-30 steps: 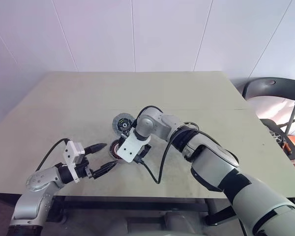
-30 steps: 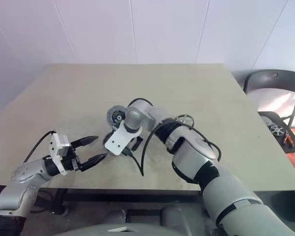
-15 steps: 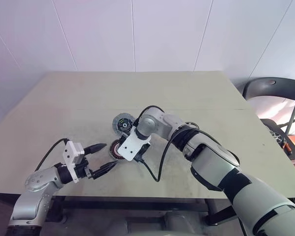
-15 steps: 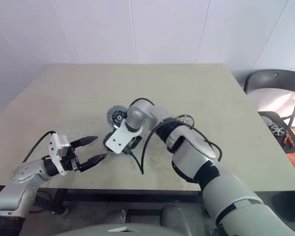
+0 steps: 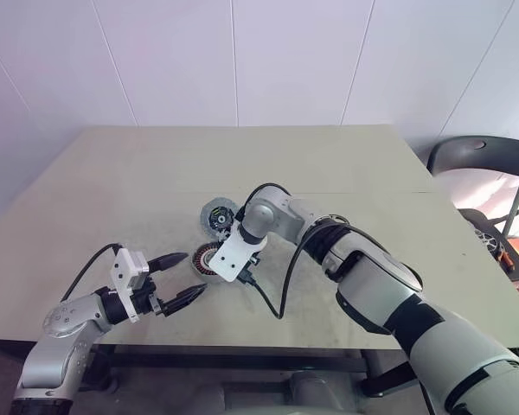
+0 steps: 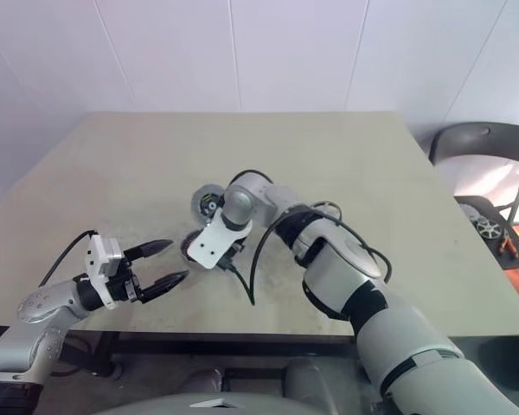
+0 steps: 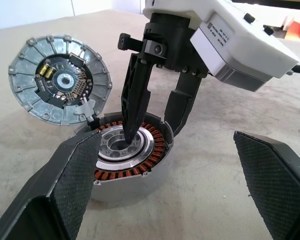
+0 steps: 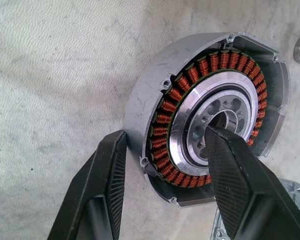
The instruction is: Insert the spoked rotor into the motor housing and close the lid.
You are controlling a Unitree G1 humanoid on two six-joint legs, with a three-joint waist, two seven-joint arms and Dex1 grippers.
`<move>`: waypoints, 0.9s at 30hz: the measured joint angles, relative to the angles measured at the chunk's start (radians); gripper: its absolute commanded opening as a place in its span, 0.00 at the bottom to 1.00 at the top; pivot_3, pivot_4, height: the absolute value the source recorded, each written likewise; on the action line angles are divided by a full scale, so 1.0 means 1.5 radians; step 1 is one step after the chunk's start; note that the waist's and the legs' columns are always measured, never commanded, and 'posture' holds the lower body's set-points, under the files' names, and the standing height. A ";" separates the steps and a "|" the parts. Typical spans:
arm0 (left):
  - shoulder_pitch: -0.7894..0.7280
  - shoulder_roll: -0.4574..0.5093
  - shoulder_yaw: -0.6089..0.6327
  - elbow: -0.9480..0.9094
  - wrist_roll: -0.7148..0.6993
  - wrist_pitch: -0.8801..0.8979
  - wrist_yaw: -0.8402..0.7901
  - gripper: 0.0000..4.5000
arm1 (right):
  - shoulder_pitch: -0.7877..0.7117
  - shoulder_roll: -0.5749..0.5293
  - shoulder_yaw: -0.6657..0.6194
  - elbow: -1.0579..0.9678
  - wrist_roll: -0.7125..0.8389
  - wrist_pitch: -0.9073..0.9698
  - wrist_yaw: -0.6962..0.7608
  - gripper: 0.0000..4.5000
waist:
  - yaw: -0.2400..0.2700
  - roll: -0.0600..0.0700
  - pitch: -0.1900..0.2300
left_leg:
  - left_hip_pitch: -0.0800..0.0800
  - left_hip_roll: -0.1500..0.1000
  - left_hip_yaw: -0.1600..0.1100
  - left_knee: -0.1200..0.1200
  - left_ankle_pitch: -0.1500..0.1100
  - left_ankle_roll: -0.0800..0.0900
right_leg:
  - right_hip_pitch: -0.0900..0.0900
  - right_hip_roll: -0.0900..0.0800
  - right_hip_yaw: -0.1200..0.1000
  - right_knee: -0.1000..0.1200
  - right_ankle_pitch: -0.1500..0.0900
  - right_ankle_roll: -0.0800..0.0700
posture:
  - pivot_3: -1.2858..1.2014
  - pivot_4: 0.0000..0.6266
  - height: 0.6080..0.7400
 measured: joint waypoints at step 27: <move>-0.006 0.000 0.000 0.003 0.000 0.003 -0.003 1.00 | -0.043 -0.145 0.000 0.083 -0.045 -0.009 -0.026 0.45 | -0.002 0.000 0.001 | -0.002 0.000 0.000 -0.002 0.000 0.000 | -0.003 0.000 0.000 0.000 0.000 0.000 | 0.52 0.00 1.00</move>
